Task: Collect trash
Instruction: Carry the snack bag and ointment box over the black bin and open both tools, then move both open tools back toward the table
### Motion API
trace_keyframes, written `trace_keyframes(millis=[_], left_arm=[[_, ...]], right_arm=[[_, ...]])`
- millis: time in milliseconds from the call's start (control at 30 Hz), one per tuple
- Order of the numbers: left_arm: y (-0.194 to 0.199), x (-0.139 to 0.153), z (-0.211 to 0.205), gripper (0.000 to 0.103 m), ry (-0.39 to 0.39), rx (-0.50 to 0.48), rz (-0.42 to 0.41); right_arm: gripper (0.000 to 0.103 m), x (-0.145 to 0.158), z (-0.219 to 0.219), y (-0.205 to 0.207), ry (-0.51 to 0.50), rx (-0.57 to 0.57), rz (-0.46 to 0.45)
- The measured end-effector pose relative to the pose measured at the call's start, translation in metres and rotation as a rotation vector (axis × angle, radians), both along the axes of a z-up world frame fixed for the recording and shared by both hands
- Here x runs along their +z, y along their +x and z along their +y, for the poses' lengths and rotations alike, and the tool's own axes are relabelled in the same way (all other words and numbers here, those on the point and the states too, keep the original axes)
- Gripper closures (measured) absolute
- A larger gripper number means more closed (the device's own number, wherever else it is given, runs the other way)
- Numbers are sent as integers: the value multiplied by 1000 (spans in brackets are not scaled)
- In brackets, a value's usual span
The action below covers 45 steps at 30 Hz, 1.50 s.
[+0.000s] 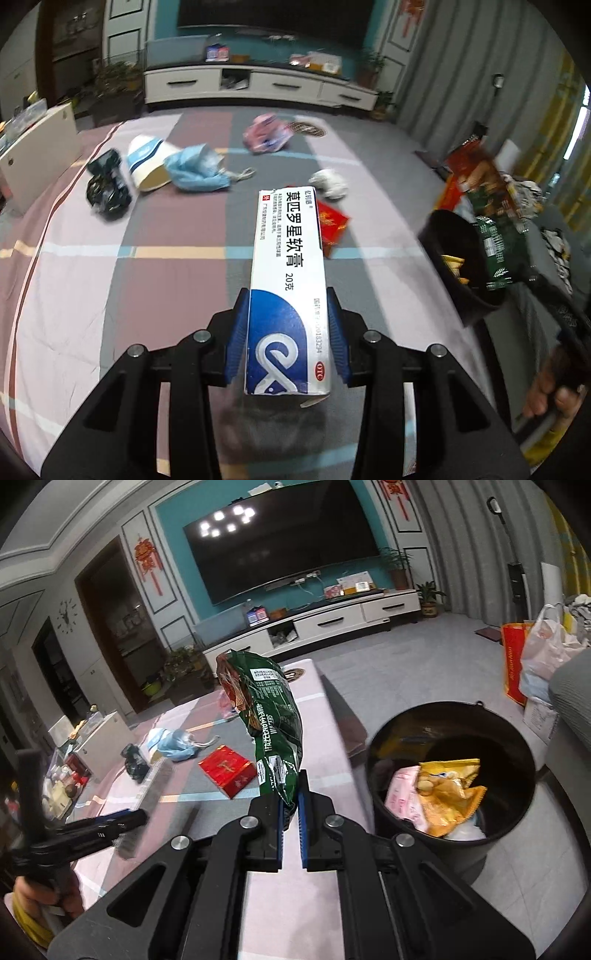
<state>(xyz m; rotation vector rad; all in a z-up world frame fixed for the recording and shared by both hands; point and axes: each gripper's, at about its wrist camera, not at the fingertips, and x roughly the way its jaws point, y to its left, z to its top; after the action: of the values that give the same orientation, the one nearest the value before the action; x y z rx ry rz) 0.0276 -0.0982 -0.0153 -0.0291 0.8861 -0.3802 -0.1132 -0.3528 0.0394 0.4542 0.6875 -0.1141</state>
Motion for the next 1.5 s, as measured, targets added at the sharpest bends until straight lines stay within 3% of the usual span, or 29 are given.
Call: trace_keyframes(millis=[300, 533, 733, 900, 1033, 1100, 1167, 1333, 1500], left_arm=[[-7, 23, -72, 62, -29, -199, -42], [-1, 33, -167, 62, -66, -413, -43], [13, 15, -238, 62, -53, -529, 7], [21, -6, -270, 62, -11, -545, 29], [26, -18, -280, 60, 5, -543, 51], [28, -22, -279, 42, 12, -522, 50], [32, -22, -274, 37, -1, -516, 56], [36, -17, -253, 32, -25, -480, 58], [27, -15, -202, 23, -48, -423, 48]], right_arm=[[96, -1, -45, -34, 7, -145, -6], [96, -16, -84, -52, 80, -265, 1], [96, -36, -109, -56, 129, -339, 36], [95, -50, -124, -51, 140, -371, 61], [91, -62, -132, -47, 168, -383, 85], [81, -66, -134, -48, 185, -386, 89], [57, -70, -136, -51, 201, -404, 92], [54, -66, -136, -61, 203, -417, 91], [53, -59, -128, -65, 199, -391, 97]])
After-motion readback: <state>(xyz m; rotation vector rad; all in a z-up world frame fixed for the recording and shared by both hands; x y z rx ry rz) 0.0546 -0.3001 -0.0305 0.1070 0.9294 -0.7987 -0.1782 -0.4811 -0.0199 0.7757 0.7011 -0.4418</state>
